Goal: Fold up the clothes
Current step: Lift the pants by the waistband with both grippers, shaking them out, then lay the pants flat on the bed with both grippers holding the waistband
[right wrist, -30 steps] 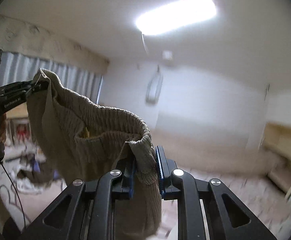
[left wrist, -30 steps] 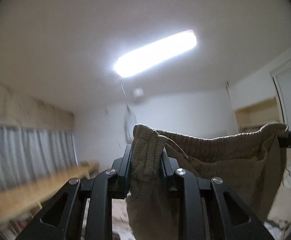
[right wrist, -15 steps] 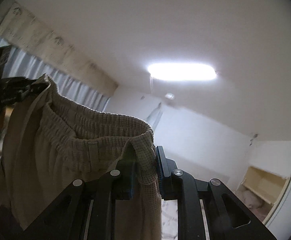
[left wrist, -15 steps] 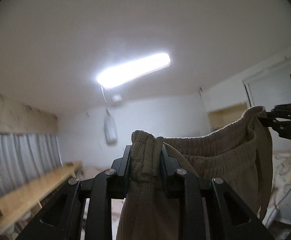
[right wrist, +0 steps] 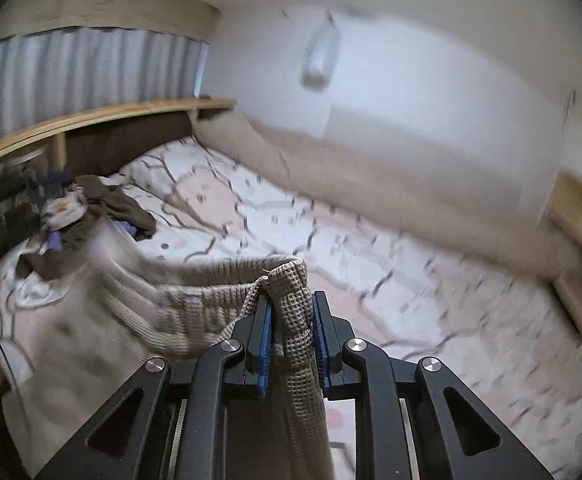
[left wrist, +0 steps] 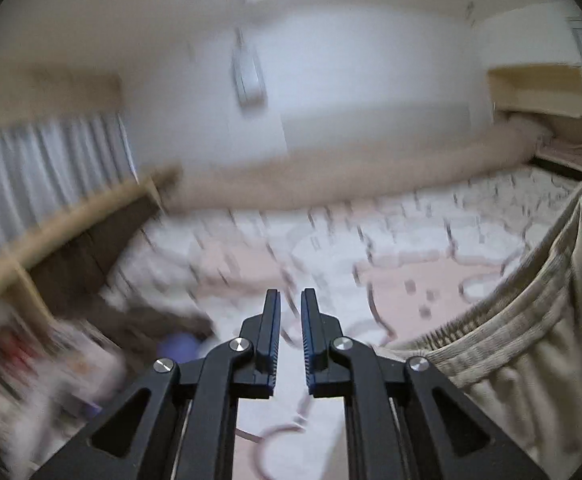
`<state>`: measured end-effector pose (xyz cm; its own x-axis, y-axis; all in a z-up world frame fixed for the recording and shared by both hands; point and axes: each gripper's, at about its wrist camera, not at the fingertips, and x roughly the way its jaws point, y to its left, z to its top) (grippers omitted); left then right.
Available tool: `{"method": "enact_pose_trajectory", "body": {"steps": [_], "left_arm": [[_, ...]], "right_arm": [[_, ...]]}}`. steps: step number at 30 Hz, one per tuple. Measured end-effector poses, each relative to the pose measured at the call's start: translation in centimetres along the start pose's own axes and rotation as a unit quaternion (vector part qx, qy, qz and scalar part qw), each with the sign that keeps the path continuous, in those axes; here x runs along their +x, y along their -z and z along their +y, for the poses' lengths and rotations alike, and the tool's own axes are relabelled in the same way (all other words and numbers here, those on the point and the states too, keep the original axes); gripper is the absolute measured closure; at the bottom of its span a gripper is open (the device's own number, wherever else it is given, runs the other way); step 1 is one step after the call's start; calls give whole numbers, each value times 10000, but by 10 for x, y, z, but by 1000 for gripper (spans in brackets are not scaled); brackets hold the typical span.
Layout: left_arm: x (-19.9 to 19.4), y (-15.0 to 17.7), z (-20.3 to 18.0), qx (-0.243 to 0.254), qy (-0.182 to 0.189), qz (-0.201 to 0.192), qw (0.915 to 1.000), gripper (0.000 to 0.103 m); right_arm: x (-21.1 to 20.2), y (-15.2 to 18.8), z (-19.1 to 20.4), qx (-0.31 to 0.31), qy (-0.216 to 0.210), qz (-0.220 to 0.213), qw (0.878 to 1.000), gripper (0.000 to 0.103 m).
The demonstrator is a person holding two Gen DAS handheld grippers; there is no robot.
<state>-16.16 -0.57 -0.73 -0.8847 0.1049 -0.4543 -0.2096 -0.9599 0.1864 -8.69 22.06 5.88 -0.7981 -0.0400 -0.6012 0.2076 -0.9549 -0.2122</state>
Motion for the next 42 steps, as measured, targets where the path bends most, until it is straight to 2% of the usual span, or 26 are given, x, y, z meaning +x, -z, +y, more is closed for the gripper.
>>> {"method": "enact_pose_trajectory", "body": {"steps": [2, 4, 5, 6, 7, 9, 11, 13, 16, 19, 20, 22, 23, 24, 25, 27, 28, 29, 31, 34, 38, 40, 42], "left_arm": [[44, 25, -8, -58, 257, 485, 9985, 92], [77, 46, -10, -301, 860, 1057, 9902, 91], [95, 56, -10, -416, 1232, 1419, 9813, 87], [113, 67, -12, -512, 1608, 1781, 9694, 74], [123, 75, -17, -546, 1853, 1969, 9612, 54], [130, 83, -29, -529, 2376, 2202, 9446, 38], [137, 90, -41, -508, 2899, 2431, 9243, 36], [147, 90, -49, -379, 3367, 2632, 9033, 30], [168, 89, -67, 131, 3545, 2852, 8904, 30], [189, 93, -82, 443, 3478, 3058, 8852, 29], [191, 94, -85, 477, 3481, 3058, 8849, 27], [190, 93, -91, 499, 3480, 3052, 8850, 30], [191, 94, -93, 422, 3539, 3091, 8817, 37], [192, 95, -96, 344, 3597, 3129, 8783, 59], [192, 95, -97, 265, 3621, 3151, 8768, 60], [187, 95, -97, 98, 3453, 3093, 8860, 68], [185, 94, -95, -21, 3382, 3066, 8897, 82], [185, 90, -88, -252, 3353, 3043, 8912, 85], [182, 80, -71, -718, 3267, 2904, 8966, 85], [176, 63, -60, -694, 2836, 2566, 9213, 85], [169, 44, -52, -335, 2097, 2157, 9531, 85], [174, 30, -43, -281, 1830, 1974, 9627, 85], [187, 16, -35, -347, 1622, 1847, 9687, 85]], "right_arm": [[54, 13, -1, 106, -23, 415, 9991, 84], [107, 25, -2, 212, -45, 829, 9963, 85], [132, 36, -4, 218, 29, 1036, 9944, 85], [150, 45, -5, 208, 130, 1182, 9927, 85], [163, 50, -8, 220, 200, 1278, 9914, 85], [177, 61, -21, 395, 265, 1378, 9893, 85], [171, 66, -38, 673, 254, 1421, 9872, 85], [168, 80, -51, 905, 214, 1453, 9850, 85], [168, 102, -58, 1138, 178, 1472, 9824, 85], [161, 115, -59, 1336, 142, 1428, 9806, 85], [159, 118, -60, 1388, 133, 1407, 9802, 85], [157, 120, -60, 1451, 110, 1363, 9799, 85], [156, 121, -60, 1470, 102, 1334, 9800, 85], [156, 121, -59, 1477, 96, 1319, 9802, 85], [157, 121, -59, 1474, 102, 1308, 9803, 85], [158, 121, -57, 1466, 127, 1291, 9807, 85], [159, 121, -57, 1464, 139, 1289, 9807, 85], [159, 121, -56, 1461, 148, 1280, 9808, 85], [159, 119, -55, 1444, 158, 1248, 9815, 85], [164, 110, -55, 1369, 153, 1125, 9841, 85], [184, 82, -50, 1077, 78, 1003, 9891, 85], [196, 66, -44, 880, 57, 941, 9916, 85], [212, 47, -40, 728, 121, 870, 9935, 85]]}}
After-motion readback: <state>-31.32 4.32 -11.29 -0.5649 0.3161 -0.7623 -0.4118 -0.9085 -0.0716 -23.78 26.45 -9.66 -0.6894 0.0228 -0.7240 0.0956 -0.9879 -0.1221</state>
